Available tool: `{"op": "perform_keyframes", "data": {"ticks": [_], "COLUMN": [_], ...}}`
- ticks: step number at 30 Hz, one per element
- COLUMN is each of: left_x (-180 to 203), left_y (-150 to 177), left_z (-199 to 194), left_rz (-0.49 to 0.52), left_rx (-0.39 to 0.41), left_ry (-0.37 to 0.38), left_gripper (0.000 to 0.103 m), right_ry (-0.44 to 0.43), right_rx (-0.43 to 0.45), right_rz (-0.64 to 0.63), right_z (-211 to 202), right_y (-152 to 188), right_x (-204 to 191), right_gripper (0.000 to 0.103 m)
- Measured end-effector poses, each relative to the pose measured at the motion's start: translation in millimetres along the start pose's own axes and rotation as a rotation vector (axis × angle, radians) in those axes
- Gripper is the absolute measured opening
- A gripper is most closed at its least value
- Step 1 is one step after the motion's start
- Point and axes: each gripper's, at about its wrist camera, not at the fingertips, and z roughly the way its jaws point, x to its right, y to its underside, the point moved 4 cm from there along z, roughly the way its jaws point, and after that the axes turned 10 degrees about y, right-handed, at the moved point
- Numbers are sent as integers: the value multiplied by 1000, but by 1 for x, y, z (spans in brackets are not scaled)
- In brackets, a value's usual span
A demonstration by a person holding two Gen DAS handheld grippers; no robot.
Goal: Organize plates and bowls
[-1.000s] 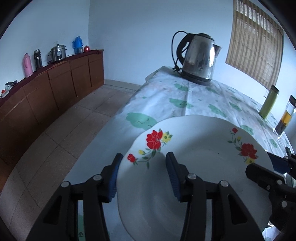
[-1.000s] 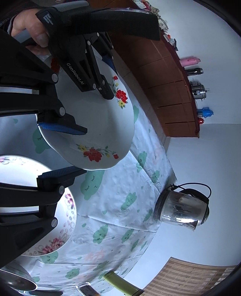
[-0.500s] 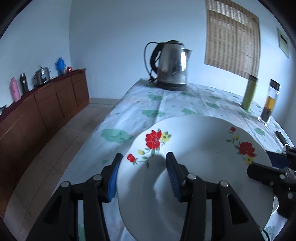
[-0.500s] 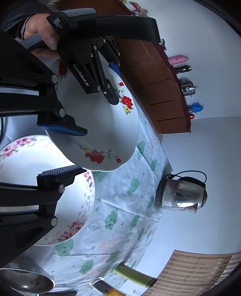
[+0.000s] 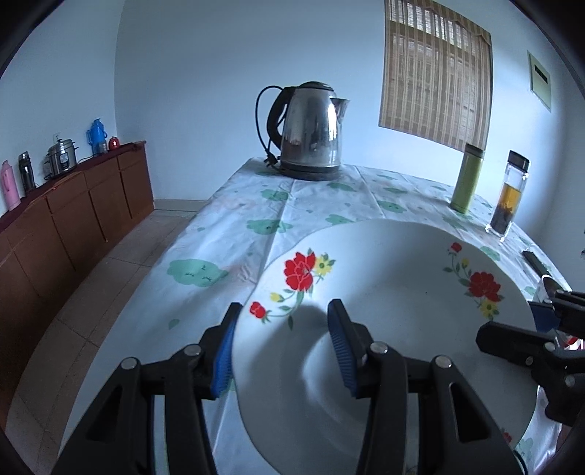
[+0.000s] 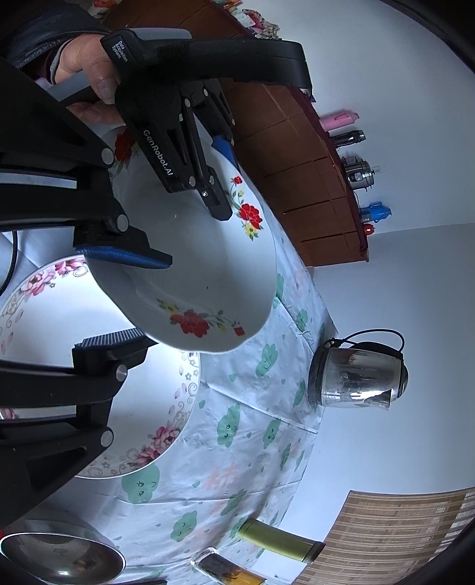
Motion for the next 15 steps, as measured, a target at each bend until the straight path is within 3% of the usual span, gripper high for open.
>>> {"op": "perform_keyframes", "data": {"ticks": [8,15], "left_x": [4,7], "left_y": [1,2], "left_z": [1,4], "left_rz": [0,7], "left_rx": [1,-9], "left_ry": [21,34], "left_gripper": [45,43], "right_ry": [-5,-4], "right_rx": [6,-1], "right_rz": [11,37], "right_z": [-2,-2], "right_y": [0,3], "right_x": [3,13], "right_gripper": [34,27]}}
